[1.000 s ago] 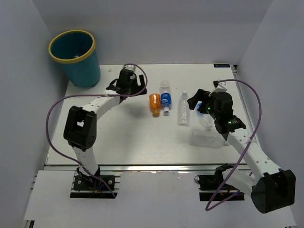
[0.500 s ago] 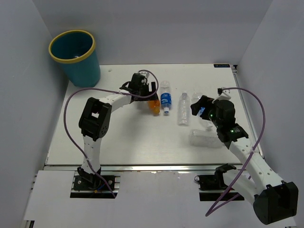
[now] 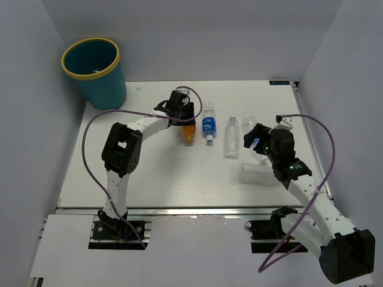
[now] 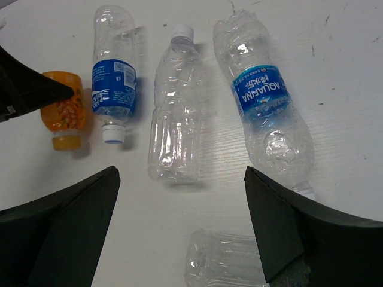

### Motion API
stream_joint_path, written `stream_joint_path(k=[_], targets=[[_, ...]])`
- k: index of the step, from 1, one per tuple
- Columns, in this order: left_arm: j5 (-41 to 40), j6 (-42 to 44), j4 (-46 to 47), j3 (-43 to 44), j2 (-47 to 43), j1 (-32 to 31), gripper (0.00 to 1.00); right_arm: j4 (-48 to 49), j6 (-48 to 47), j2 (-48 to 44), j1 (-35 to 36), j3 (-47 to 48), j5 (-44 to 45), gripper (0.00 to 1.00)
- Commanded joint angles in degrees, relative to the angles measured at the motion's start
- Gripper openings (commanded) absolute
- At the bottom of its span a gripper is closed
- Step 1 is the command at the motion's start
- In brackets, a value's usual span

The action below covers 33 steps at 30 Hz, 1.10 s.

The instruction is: Put the plastic bottles in the bin

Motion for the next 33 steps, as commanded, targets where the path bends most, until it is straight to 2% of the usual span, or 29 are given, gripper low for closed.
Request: stream_joint_path(k=[1,6,11,15,16,20,22,24,25,27,28,33], targets=[[-9.04,1.58,-3.04,3.39,-9.25,1.39,0.27,0.25,-0.81,-0.93,-0.22,-0.05,1.3,0.89],[-22.66,2.21,-4.61,11.2,-16.03,5.96,0.27,0.34,-0.81,-1.28,-0.22,-0.31,2.35,0.89],[-27.24,-0.35,0.29,16.64,-19.3,18.69,0.31,-0.89,-0.99,-0.58,-0.22,0.75,4.02,0.89],[-31.36,-7.1,2.22,25.24,-16.14,31.24,0.25,-1.15,-1.51,0.47,-0.22,1.62,4.29,0.89],[-33.21,-7.99,3.8,25.89,-15.52,32.59,0.25,-1.94,-1.6,0.91,-0.22,2.93,3.59,0.89],[-38.4,-10.19,21.33,23.26,-12.98,36.46,0.25,-3.53,-1.95,1.71,-0.4,3.65,2.97,0.89],[-42.27,-8.53,22.98,27.01,-8.42,36.56,0.31,-3.79,-1.87,2.15,-0.22,3.65,2.88,0.89],[-42.1,-8.17,17.29,33.94,-4.03,36.82,0.46,-4.4,-2.39,2.85,-0.22,4.26,2.1,0.89],[-40.62,-8.17,14.65,40.42,-0.26,36.91,0.67,-4.5,-2.65,3.11,-0.31,4.52,1.14,0.89],[-38.95,-7.91,11.64,43.02,1.35,36.91,0.94,-3.54,-4.85,4.08,-0.22,5.66,-1.58,0.89],[-38.15,-8.0,11.64,42.25,0.58,36.91,0.98,-3.01,-5.46,4.78,-0.22,6.19,-3.51,0.89],[-31.05,-8.09,11.39,37.05,-6.53,36.91,0.98,-6.96,-10.12,16.63,5.82,15.68,-1.77,0.89]])
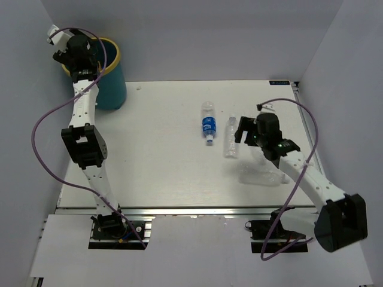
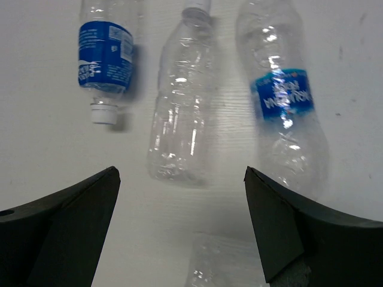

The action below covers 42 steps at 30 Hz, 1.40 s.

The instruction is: Put the plastic bottles in the bin

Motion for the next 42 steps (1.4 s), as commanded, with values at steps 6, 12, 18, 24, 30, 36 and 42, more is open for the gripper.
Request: stream_joint_path(k=[6,12,18,24,30,36,42], targets=[[12.98,-1.18,-2.73,-4.99,-18.74,-0.86,0.98,2.47,-5.68,19.59,9.88,17.55,-2.02,0.89],[23.19,0.13,-7.48,-19.59,-31.5,-7.45,0.98,1.42,-2.34,40.6,12.71,31.61,1.13,0.89],[29.5,-3.99,3.65,-53.92,-47.48,-14.66,0.98,-2.61,-1.11,53.61,14.64,42.42,6.31,0.89],[33.73,-7.34,2.71,-66.6,-51.1,-20.01,0.98,-2.37,1.44,56.44,14.82,41.21,12.21,0.7],[32.94,-6.99,0.7,-65.22,-46.02,-22.84,0.98,3.07,-0.83,52.68,15.52,35.42,11.26,0.22],[41.19,-8.91,5.61,-65.74,-39.95,-25.03,0.98,17.91,-8.22,37.85,17.98,18.56,-0.95,0.12],[46.73,-12.87,10.01,-65.38,-33.7,-27.32,0.98,24.18,-4.72,27.8,18.51,8.26,-16.25,0.11]])
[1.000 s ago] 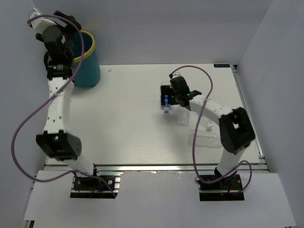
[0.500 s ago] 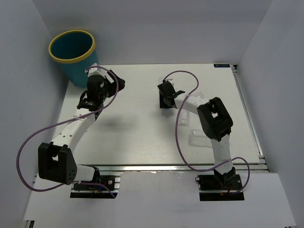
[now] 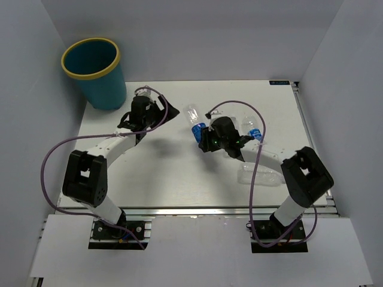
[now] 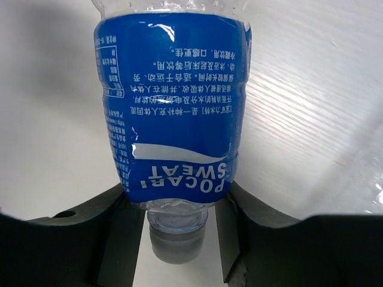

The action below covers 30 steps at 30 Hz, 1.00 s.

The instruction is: Put the plastic bottles in the bin

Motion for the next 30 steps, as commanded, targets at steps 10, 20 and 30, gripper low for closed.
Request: stream_joint_path(k=[10,20,30], targets=[[4.75,-3.09,6.87,-0.21,-0.73,-4.41,0.98,10.77,2.01,-2.15,3.01,2.58,-20.0,0.1],[-1.05,-3.18,4.86,-0.57,-2.94,-4.76,0.87,13.76,3.5,-6.01,3.89,1.63,-23.53,0.12],[-15.45,5.16,-5.95,13.47,-3.99,-2.92,0.25,5.86,3.06,-8.82,3.89,2.32,-10.02,0.89]])
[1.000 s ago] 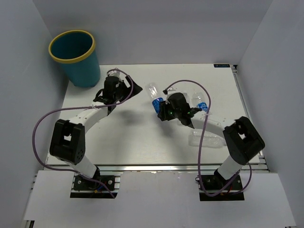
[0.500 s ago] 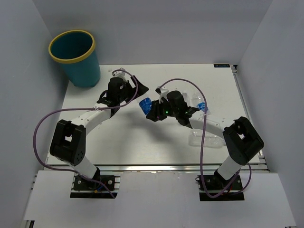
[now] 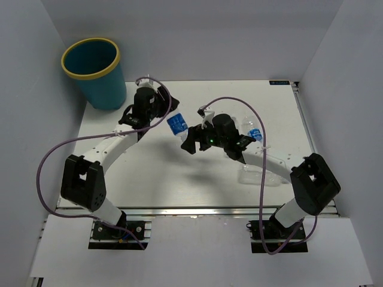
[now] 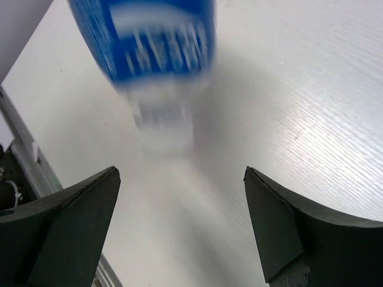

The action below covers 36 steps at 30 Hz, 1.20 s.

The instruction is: Put the plastic bottles in the bin

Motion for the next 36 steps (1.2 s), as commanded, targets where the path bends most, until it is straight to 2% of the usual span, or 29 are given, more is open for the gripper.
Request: stream_joint_path(k=[1,2,7,8,9,10,11,12,13,14,15,17,20,22,23,24,25,26,27,28,31,33,34,36], targets=[[-10.4,6.57,-5.35,10.29,-2.31,2.32,0.25,-2.34,-0.33,-4.14,0.06,1.49,8.03,0.89],[-14.95,8.49,-6.24,16.5,-0.83,4.51,0.25,-4.0,-0.33,-4.68,-0.11,1.49,9.88,0.89],[-24.73,13.17,-7.31,35.69,6.03,14.96,0.26,-7.97,-2.61,-8.89,-1.08,-0.34,19.64,0.89],[-31.62,15.26,-6.44,41.03,7.44,15.77,0.26,-8.41,-3.57,-9.51,-1.17,-0.79,20.87,0.89],[-37.35,16.93,-1.82,42.91,10.06,16.21,0.25,-8.76,-3.84,-10.39,-1.52,-1.14,23.06,0.89],[-43.15,22.78,2.67,44.23,11.39,16.39,0.25,-9.02,-4.19,-10.74,-1.52,-1.58,24.3,0.89],[-53.04,26.84,6.97,46.42,12.88,16.48,0.27,-8.77,-4.63,-11.01,-1.61,-1.93,25.35,0.89],[-57.05,31.23,17.98,47.66,16.64,16.57,0.31,-8.59,-4.98,-11.36,-1.87,-2.28,26.23,0.89],[-60.05,39.8,22.7,49.76,19.2,17.18,0.32,-8.59,-5.07,-11.45,-1.96,-2.81,26.85,0.89],[-64.26,44.07,26.4,52.48,22.01,17.71,0.32,-8.5,-4.81,-11.54,-2.05,-3.07,27.47,0.89],[-65.34,46.72,30.79,58.86,27.78,18.41,0.32,-8.07,-4.72,-11.71,-2.22,-3.42,27.56,0.89],[-65.45,49.82,31.63,64.7,32.57,20.78,0.32,-7.1,-4.2,-11.89,-2.49,-4.57,27.04,0.89],[-61.15,49.03,36.19,61.39,33.99,22.28,0.39,-7.18,-4.63,-11.63,-2.75,-4.4,27.2,0.89],[-61.84,49.03,37.6,61.65,35.13,24.65,0.48,-8.32,-4.98,-11.71,-2.84,-4.13,28.17,0.89],[-62.27,48.86,38.47,61.56,35.31,25.0,0.49,-8.59,-4.99,-11.8,-2.84,-4.31,28.26,0.89],[-62.1,48.42,39.01,61.65,35.49,25.97,0.54,-8.68,-4.9,-12.24,-2.84,-4.48,28.09,0.89],[-62.02,46.59,38.23,61.73,35.57,26.5,0.65,-8.42,-4.81,-12.5,-2.84,-4.83,28.0,0.89],[-61.67,45.7,36.48,62.0,35.75,26.94,0.7,-8.24,-4.81,-12.85,-2.84,-5.62,28.0,0.89],[-61.23,45.43,36.29,62.0,35.75,27.29,0.81,-8.15,-4.72,-13.29,-2.84,-5.8,28.0,0.89],[-60.44,45.86,36.03,61.82,35.75,27.21,0.98,-8.32,-4.63,-13.47,-2.84,-5.98,28.09,0.89],[-56.76,43.6,31.65,63.83,35.14,27.29,0.98,-8.76,-4.46,-13.73,-2.93,-6.06,28.35,0.89],[-54.47,37.83,23.84,66.29,34.26,27.12,0.98,-9.46,-3.85,-13.47,-3.19,-5.45,28.53,0.89],[-51.06,35.52,15.71,69.7,33.82,27.12,0.98,-10.42,-2.45,-13.21,-3.63,-5.19,28.7,0.89],[-46.31,29.9,9.77,71.48,31.89,26.68,0.98,-10.87,-0.95,-12.16,-3.98,-4.84,29.49,0.89]])
